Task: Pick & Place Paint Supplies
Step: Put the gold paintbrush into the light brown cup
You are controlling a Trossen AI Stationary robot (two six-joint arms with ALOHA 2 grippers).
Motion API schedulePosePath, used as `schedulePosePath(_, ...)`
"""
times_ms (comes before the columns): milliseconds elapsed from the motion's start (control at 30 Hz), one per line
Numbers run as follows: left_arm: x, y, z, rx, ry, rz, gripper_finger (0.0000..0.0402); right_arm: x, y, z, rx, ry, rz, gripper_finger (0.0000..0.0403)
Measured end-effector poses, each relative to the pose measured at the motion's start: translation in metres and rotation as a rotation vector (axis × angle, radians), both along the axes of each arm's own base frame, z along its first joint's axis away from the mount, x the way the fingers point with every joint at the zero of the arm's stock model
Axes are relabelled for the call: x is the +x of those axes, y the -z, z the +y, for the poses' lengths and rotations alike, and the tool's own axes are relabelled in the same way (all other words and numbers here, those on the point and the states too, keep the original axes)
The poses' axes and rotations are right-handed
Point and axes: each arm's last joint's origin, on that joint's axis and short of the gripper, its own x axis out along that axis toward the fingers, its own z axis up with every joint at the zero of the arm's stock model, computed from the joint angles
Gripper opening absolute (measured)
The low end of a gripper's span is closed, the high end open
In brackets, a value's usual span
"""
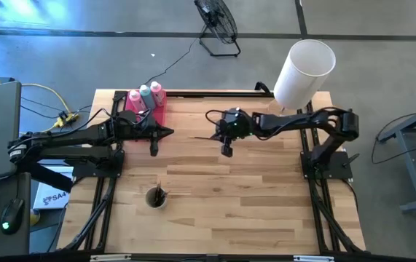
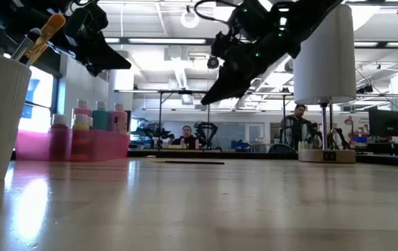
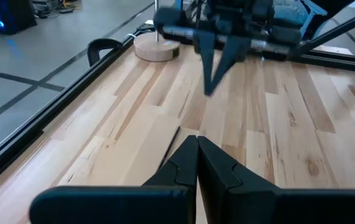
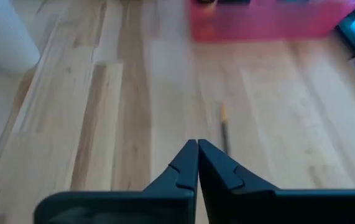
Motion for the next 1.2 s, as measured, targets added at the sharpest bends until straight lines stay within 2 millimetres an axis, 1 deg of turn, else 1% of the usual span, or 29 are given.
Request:
schedulePosePath(67, 0.000, 0.001, 0.000, 0.001, 0.001, 0.006, 0.0003, -0.006, -0.003, -0.001, -0.017, 0.015, -0.045, 0.0003)
schedulePosePath(167, 0.000, 0.001, 0.000, 0.000, 0.003, 0.009, 0.0003, -0.021, -0.004, -0.005, -0.008, 0.031, -0.149, 0.0003)
schedulePosePath(333, 0.000, 0.001, 0.000, 0.000, 0.004, 0.009, 0.0003, -0.059, -0.004, -0.008, 0.050, 0.015, -0.349, 0.0003)
schedulePosePath(433, 0.000, 0.001, 0.000, 0.000, 0.004, 0.009, 0.0003, -0.079, -0.007, -0.004, 0.058, -0.029, -0.452, 0.0003)
schedulePosePath(567, 0.000, 0.001, 0.000, -0.005, 0.003, 0.006, 0.0003, -0.102, -0.011, 0.001, 0.055, -0.092, -0.530, 0.0003)
schedulePosePath(667, 0.002, 0.000, 0.000, -0.014, 0.000, 0.011, 0.0003, -0.118, -0.017, 0.001, 0.006, -0.159, -0.583, 0.0003)
schedulePosePath(767, 0.008, -0.001, 0.003, -0.013, -0.002, 0.052, 0.0003, -0.134, -0.020, 0.001, -0.015, -0.257, -0.614, 0.0003)
schedulePosePath(900, 0.022, -0.007, 0.008, 0.031, -0.017, 0.167, 0.0003, -0.149, -0.024, 0.001, 0.010, -0.393, -0.647, 0.0003)
schedulePosePath(1133, 0.058, -0.011, 0.020, 0.063, 0.027, 0.365, 0.0003, -0.157, -0.022, -0.001, 0.168, -0.495, -0.616, 0.0003)
schedulePosePath(1200, 0.068, -0.013, 0.023, 0.067, 0.052, 0.434, 0.0003, -0.159, -0.021, -0.002, 0.187, -0.509, -0.607, 0.0003)
